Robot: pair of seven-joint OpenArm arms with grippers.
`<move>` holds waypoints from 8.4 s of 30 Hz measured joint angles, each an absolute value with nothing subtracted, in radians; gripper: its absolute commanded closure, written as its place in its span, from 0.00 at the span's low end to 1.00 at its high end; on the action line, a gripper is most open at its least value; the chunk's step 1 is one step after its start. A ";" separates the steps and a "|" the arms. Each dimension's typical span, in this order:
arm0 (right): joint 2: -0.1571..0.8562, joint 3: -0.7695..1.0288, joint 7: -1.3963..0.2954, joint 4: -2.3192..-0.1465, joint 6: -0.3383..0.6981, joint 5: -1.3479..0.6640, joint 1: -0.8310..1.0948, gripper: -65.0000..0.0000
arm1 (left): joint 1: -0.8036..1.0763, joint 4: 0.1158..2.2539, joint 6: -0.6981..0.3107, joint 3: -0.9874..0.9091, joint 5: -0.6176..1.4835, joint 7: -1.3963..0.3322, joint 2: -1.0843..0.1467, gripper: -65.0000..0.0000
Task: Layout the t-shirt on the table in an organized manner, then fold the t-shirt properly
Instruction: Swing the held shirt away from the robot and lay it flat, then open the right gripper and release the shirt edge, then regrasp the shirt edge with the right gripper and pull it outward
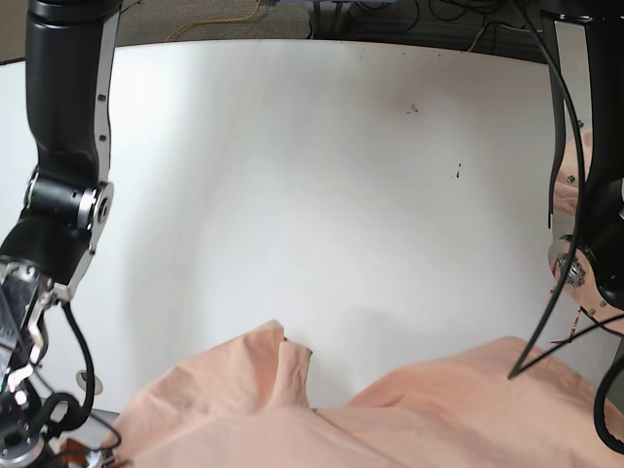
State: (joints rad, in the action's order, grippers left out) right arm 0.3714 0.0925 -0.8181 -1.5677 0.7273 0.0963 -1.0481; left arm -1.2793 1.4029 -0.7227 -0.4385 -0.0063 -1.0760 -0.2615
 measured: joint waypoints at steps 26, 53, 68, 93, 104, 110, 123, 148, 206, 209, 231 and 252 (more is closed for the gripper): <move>0.184 0.435 -0.923 -2.015 0.724 0.104 -0.231 1.00 | -0.415 1.848 -0.717 -0.440 0.099 -1.117 -0.244 1.00; -0.019 0.520 -0.913 -2.010 0.730 0.110 0.194 1.00 | 0.139 1.899 -0.718 -0.659 0.094 -1.112 -0.178 1.00; -0.112 0.527 -0.920 -2.011 0.714 0.154 0.315 0.46 | 0.189 1.899 -0.710 -0.661 0.060 -1.119 -0.211 0.80; -0.110 0.575 -0.926 -2.011 0.699 -0.128 0.320 0.29 | 0.132 1.899 -0.704 -0.663 0.042 -1.126 -0.216 0.41; -0.110 0.574 -0.929 -2.009 0.699 -0.321 0.392 0.29 | 0.134 1.899 -0.704 -0.663 0.042 -1.129 -0.217 0.41; -0.082 0.570 -0.930 -2.009 0.699 -0.382 0.426 0.29 | 0.133 1.899 -0.704 -0.663 0.042 -1.129 -0.217 0.41; 0.055 0.625 -0.918 -1.858 0.692 -0.352 0.237 0.29 | 0.133 1.899 -0.704 -0.661 0.038 -1.129 -0.213 0.41; 0.091 0.602 -1.022 -1.814 0.692 -0.568 0.282 0.29 | 0.134 1.899 -0.704 -0.625 0.038 -1.126 -0.215 0.41; 0.075 0.480 -1.019 -1.736 0.692 -0.566 0.290 1.00 | 0.133 1.899 -0.704 -0.625 0.039 -1.126 -0.217 0.78; 0.075 0.505 -1.031 -1.780 0.692 -0.566 0.294 1.00 | 0.133 1.899 -0.704 -0.625 0.038 -1.126 -0.217 0.93; 0.113 0.546 -1.078 -1.954 0.693 -0.569 0.261 1.00 | 0.103 1.899 -0.704 -0.629 0.038 -1.132 -0.218 1.00; 0.191 0.594 -1.070 -1.970 0.697 -0.573 0.187 1.00 | 0.107 1.898 -0.703 -0.713 0.036 -1.142 -0.149 0.31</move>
